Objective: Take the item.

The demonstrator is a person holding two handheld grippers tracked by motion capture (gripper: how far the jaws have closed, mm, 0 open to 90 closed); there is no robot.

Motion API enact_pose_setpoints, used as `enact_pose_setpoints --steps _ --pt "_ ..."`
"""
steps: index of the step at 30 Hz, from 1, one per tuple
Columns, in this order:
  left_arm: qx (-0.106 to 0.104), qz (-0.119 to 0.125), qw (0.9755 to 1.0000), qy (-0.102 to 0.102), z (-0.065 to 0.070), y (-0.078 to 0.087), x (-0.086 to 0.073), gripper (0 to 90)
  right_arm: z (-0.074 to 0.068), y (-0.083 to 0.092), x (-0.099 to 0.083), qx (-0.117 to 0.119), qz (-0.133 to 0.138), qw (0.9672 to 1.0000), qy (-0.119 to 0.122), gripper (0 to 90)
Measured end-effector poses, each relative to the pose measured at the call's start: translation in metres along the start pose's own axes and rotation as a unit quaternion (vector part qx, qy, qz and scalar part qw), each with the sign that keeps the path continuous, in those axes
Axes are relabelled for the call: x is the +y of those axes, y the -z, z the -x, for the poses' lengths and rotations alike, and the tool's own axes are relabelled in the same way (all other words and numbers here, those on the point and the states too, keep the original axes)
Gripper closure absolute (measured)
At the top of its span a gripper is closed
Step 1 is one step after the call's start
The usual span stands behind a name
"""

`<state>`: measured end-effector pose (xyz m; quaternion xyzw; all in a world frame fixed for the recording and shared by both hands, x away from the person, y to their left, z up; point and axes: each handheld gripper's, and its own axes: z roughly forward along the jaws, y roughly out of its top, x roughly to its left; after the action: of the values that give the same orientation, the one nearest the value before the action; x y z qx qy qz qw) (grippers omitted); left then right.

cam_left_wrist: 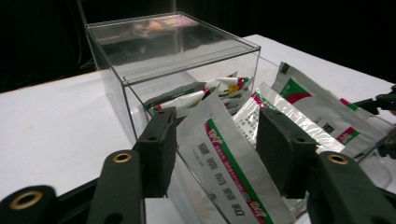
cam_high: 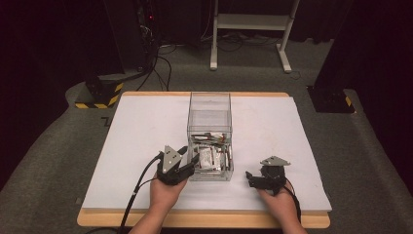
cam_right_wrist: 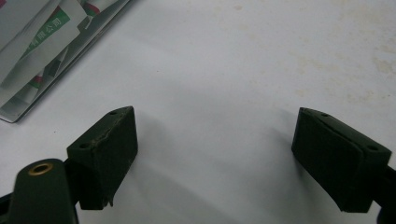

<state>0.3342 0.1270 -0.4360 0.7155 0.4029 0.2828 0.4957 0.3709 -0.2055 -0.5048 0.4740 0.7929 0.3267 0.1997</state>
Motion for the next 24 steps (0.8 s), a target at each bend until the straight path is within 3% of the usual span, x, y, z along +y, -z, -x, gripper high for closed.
enact_pose_setpoints --steps 11,24 --pt "-0.005 0.003 0.9999 0.016 -0.004 0.004 -0.006 71.2 0.000 0.000 0.000 0.000 0.000 1.0000 0.000 14.1" --pt "0.003 0.016 0.9994 0.030 -0.004 0.005 -0.011 86.7 0.000 0.000 0.000 0.000 0.000 1.0000 0.000 14.2"
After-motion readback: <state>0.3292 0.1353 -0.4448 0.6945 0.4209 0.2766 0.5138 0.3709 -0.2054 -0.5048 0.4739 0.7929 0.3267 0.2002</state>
